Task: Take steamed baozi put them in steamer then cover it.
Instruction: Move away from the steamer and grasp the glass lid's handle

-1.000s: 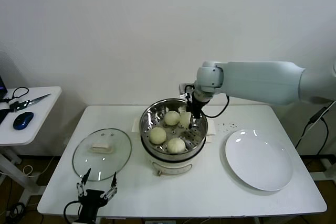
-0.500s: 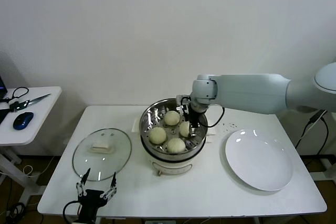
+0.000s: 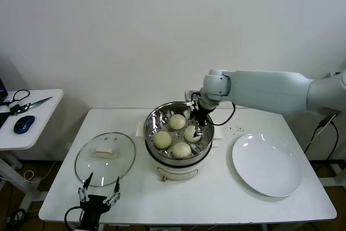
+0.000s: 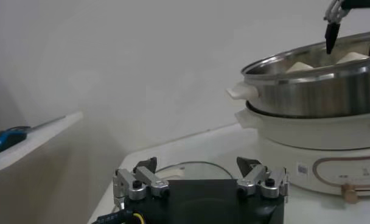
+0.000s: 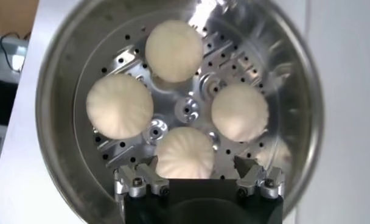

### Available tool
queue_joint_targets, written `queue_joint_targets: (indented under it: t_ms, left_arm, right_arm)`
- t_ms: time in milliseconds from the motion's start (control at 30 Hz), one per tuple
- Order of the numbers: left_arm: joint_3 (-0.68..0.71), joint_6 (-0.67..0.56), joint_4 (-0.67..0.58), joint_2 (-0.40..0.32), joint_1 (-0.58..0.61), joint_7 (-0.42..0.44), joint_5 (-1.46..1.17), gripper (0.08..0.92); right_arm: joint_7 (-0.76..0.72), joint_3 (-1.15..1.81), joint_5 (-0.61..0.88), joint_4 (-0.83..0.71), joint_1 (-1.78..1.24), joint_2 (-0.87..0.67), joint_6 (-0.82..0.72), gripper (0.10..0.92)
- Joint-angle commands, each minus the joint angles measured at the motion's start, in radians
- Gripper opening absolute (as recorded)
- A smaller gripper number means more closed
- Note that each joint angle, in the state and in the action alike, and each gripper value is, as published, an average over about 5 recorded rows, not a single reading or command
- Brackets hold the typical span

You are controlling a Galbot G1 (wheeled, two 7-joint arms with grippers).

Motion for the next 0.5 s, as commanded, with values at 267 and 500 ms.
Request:
queue_joint_targets:
  t_ms: [267,500]
  left_arm:
    - [-0.038,-0.014,0.017,-0.003,-0.036,-0.001,0.044,0.823]
    - [-0.035,-0.005,0.004,-0.013,-0.059,-0.007,0.148,0.823]
  right_arm:
    - [0.514,0.354,0.089,0.157,-0.236,-0.464,0.557,0.823]
    - [0.632,0.887,-0.021,0.248,-0.752,-0.585,0.614,0.823]
